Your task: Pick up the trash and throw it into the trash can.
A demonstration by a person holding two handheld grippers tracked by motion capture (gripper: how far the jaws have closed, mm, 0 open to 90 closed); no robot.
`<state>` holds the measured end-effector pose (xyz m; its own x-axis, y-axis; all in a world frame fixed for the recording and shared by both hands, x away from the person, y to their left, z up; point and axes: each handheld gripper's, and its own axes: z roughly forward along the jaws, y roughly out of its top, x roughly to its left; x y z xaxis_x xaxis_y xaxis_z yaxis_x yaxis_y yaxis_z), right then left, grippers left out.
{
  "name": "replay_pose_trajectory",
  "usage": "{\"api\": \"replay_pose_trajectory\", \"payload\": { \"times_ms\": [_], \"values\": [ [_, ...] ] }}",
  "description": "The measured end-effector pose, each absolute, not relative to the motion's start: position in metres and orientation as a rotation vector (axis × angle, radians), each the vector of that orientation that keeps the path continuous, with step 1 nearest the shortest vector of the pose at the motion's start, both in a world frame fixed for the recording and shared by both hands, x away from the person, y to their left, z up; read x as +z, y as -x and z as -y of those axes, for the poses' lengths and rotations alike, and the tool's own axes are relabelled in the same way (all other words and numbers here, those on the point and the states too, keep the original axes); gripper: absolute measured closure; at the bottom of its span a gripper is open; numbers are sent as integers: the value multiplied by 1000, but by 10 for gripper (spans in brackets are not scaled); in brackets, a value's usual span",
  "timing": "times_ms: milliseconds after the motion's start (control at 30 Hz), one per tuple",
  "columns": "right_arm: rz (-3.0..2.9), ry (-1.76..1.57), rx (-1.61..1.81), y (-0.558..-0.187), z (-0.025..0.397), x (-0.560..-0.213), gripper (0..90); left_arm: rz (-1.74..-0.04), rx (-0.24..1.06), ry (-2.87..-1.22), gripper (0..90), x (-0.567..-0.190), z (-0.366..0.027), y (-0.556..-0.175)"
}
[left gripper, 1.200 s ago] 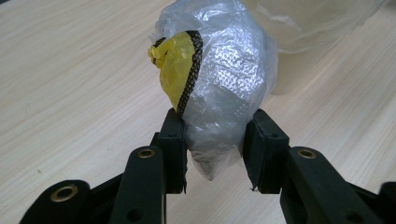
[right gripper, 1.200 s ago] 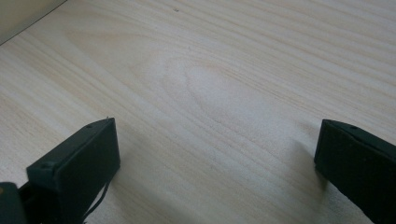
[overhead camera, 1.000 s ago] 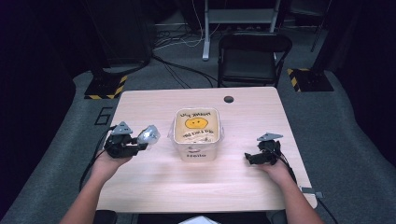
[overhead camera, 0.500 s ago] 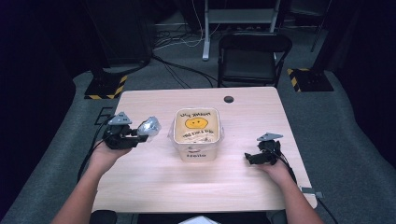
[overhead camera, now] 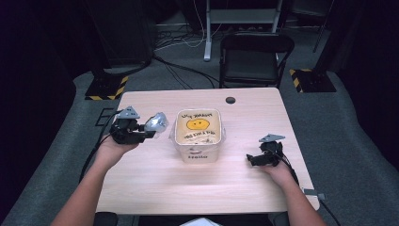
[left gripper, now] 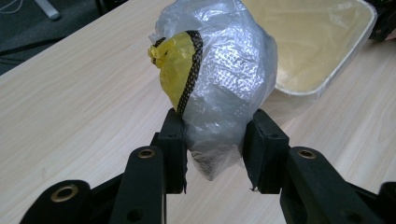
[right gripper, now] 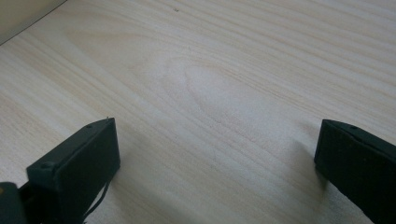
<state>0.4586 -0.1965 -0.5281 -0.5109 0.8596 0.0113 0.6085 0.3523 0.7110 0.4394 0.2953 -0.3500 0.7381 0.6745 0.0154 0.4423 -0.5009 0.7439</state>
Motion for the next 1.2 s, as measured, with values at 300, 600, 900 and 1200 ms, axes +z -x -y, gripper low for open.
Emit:
{"api": "replay_pose_trajectory", "payload": {
  "times_ms": [300,600,900,1200],
  "values": [
    [-2255,-1291,951,-459,196,-528,0,-817,373,-2180,628,-347,-276,-450],
    [-2255,-1291,951,-459,196,-528,0,-790,360,-2198,629,-347,-260,-459],
    [-2255,-1291,951,-459,196,-528,0,-780,344,-2201,629,-345,-244,-465],
    [-2255,-1292,953,-459,196,-528,0,-759,347,-2208,629,-344,-230,-471]
  ]
}}
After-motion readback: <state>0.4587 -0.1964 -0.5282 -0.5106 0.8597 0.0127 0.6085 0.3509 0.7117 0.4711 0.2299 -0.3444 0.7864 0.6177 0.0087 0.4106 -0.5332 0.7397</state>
